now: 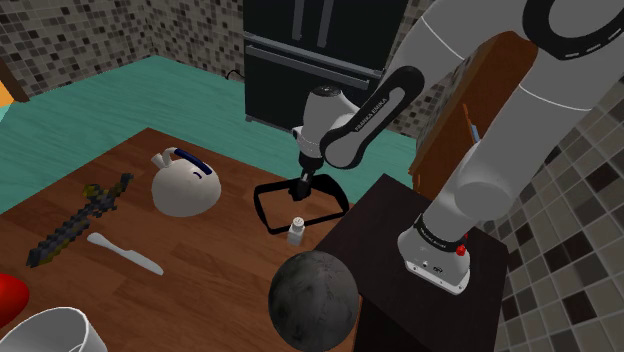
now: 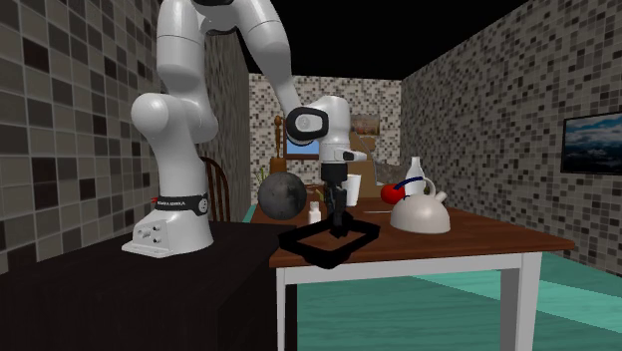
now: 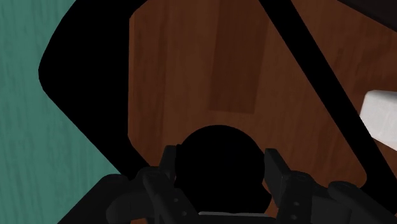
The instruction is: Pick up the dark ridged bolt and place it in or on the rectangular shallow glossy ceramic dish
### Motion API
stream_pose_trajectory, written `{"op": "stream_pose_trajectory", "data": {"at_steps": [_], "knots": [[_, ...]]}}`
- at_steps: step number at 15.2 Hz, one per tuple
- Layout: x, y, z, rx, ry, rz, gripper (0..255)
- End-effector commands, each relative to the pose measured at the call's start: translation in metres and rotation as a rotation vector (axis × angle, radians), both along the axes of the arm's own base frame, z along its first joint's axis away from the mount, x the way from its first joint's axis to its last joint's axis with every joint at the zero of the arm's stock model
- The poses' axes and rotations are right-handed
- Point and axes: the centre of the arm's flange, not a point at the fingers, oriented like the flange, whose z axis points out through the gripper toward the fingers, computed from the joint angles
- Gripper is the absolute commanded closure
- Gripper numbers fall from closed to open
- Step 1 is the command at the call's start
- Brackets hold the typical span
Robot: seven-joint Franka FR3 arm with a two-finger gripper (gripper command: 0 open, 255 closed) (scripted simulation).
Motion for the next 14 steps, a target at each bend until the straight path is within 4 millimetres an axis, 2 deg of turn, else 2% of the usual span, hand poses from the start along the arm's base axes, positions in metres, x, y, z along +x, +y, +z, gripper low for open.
{"op": "stream_pose_trajectory", "data": {"at_steps": [1, 6, 10, 14], "knots": [[0.0, 0.0, 0.0, 0.0, 0.0, 0.0, 0], [0.0, 0.0, 0.0, 0.0, 0.0, 0.0, 0], [0.0, 0.0, 0.05, 0.0, 0.0, 0.0, 0], [0.0, 0.0, 0.05, 0.0, 0.0, 0.0, 0]]}}
